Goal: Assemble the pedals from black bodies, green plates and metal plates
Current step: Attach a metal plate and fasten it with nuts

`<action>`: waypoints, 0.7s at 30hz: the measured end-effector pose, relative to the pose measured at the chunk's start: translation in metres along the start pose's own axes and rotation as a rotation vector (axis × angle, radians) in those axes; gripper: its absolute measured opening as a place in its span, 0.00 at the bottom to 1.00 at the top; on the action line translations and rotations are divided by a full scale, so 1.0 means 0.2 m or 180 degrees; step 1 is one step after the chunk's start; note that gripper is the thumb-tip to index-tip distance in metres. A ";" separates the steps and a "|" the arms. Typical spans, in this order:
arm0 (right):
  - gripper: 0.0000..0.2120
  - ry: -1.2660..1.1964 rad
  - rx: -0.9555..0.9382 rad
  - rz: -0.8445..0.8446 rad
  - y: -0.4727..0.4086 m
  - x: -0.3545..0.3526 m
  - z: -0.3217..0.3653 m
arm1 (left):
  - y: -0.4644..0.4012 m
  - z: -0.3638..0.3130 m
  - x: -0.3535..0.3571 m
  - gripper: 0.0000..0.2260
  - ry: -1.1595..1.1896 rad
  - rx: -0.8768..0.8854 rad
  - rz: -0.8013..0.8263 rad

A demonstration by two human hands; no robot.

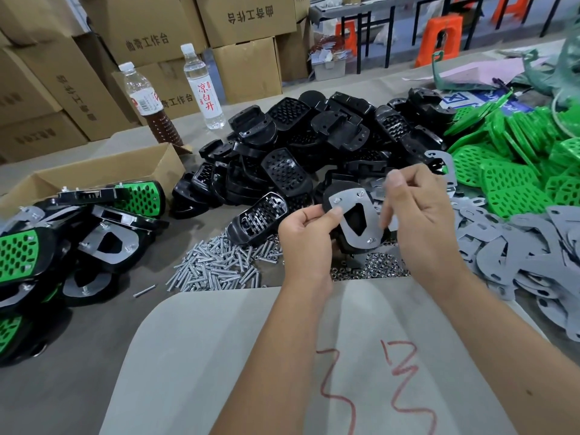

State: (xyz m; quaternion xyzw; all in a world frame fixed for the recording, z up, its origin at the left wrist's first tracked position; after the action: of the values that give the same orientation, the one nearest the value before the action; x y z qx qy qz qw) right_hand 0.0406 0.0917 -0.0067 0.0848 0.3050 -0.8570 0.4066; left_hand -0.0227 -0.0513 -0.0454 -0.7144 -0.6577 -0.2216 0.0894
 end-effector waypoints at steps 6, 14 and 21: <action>0.18 0.0161 -0.0122 0.0421 0.01 0.05 0.03 | 0.00 0.01 0.01 0.10 -0.0023 -0.0030 0.0065; 0.06 0.0524 -0.0307 0.0260 0.00 0.05 0.01 | 0.01 -0.02 0.01 0.06 -0.0452 0.0373 0.0043; 0.02 0.1104 -0.0906 -0.0288 -0.01 0.01 0.03 | 0.09 -0.09 0.07 0.07 -0.1259 0.1140 0.0172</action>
State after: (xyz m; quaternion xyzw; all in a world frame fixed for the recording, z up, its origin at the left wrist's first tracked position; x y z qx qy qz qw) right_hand 0.0378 0.0885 -0.0024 0.1588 0.4915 -0.7953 0.3171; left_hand -0.0077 -0.0474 -0.0209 -0.7339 -0.6718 0.0446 0.0899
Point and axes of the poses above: each hand's wrist, its own y-axis away from the middle knuckle, its own x-axis out of the palm, z = x × y, the point moved 5 cm from there along -y, towards the middle knuckle, and after that the axes turned 12 degrees about y, right-handed, at the moved point
